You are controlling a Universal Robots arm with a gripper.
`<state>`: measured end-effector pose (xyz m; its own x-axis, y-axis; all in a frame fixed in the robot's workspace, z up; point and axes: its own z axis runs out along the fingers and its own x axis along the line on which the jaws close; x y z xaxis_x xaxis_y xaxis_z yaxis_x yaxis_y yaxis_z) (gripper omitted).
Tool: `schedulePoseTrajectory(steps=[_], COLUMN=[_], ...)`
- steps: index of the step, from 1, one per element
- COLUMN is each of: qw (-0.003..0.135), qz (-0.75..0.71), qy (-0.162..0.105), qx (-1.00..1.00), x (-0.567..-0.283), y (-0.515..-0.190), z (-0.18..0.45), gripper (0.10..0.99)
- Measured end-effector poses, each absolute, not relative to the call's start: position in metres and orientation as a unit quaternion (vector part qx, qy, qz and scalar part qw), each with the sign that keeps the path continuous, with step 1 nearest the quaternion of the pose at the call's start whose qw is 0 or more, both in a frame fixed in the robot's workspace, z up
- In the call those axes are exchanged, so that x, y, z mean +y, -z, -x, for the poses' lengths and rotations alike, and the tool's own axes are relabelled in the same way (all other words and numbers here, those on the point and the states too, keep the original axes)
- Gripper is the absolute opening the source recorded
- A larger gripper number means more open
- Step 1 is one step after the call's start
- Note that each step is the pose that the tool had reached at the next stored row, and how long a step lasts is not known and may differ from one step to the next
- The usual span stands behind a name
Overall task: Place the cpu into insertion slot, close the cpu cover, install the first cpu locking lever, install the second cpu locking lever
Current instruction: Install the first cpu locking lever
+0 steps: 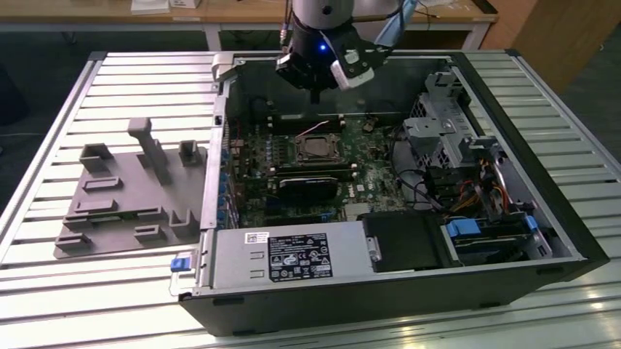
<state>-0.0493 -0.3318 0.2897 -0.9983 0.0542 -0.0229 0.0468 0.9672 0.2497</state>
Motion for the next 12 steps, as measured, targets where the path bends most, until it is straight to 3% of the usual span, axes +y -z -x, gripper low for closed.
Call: schedulePoseTrajectory(steps=[12], qw=[0.015], qz=[-0.025], qy=[-0.126], qx=[0.992], x=[-0.3318], y=[-0.2947], z=[0.0493], gripper=[0.102])
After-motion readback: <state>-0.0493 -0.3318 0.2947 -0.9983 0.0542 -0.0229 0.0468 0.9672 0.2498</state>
